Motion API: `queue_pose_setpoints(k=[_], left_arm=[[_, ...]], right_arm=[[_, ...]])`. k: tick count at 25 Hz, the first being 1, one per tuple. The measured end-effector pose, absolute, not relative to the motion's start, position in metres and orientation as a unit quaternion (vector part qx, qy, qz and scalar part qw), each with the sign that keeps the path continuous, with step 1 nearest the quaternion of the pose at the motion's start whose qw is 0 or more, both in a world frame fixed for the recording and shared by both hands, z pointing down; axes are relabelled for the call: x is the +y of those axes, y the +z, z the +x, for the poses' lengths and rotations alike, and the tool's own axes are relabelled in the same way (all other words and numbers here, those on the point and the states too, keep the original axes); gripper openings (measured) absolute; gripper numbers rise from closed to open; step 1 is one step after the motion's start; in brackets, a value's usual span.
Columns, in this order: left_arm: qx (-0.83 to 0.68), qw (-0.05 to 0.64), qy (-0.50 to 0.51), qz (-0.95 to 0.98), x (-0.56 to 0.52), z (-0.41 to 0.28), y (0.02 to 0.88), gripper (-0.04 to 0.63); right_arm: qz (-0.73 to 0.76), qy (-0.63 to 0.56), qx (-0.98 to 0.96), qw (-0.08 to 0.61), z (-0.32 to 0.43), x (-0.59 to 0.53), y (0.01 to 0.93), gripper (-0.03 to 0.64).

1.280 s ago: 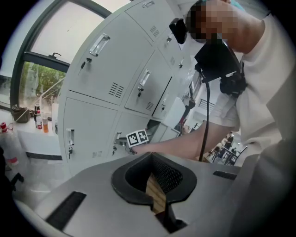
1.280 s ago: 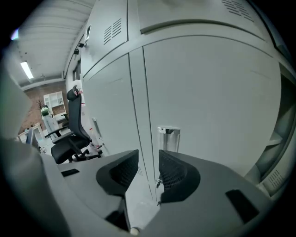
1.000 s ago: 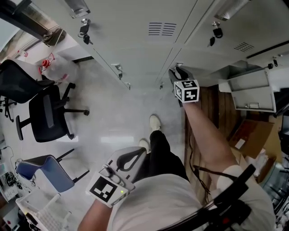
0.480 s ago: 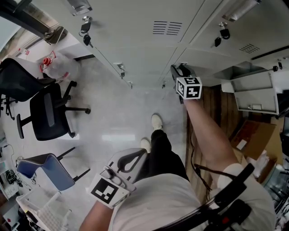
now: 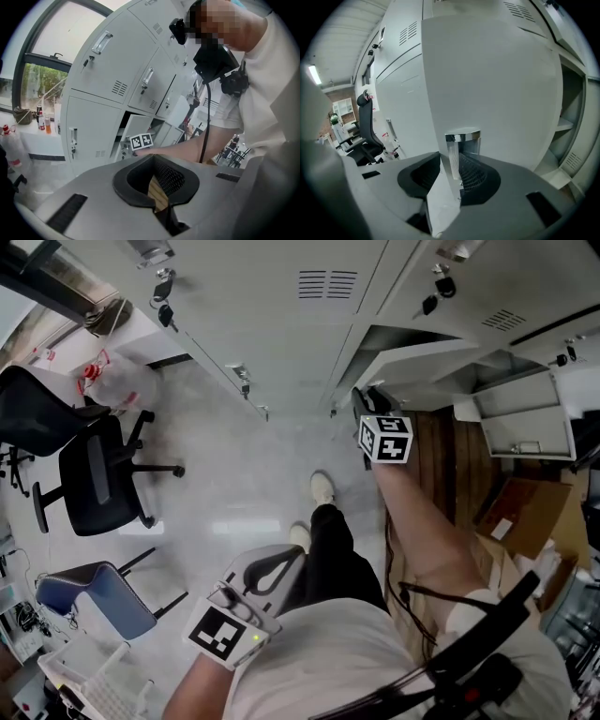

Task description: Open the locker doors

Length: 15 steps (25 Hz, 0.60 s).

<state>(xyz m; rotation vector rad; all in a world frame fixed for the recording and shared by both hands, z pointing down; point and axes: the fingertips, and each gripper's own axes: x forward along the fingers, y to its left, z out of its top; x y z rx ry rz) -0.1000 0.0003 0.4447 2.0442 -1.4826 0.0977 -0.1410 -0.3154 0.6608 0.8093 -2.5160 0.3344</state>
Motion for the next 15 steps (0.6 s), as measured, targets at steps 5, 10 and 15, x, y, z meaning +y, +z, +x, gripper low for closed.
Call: queue_pose_setpoints(k=[5, 10, 15], left_arm=[[-0.547, 0.298, 0.045, 0.781, 0.004, -0.086, 0.444, 0.011], [-0.533, 0.291, 0.051, 0.793, 0.004, -0.07, 0.44, 0.011], [-0.508, 0.281, 0.056, 0.812, 0.001, -0.048, 0.438, 0.011]], right_arm=[[0.289, 0.107, -0.921, 0.238, -0.114, -0.297, 0.662, 0.115], [0.279, 0.105, -0.924, 0.239, -0.079, -0.279, 0.663, 0.115], [0.288, 0.118, -0.92, 0.238, -0.045, -0.266, 0.665, 0.115]])
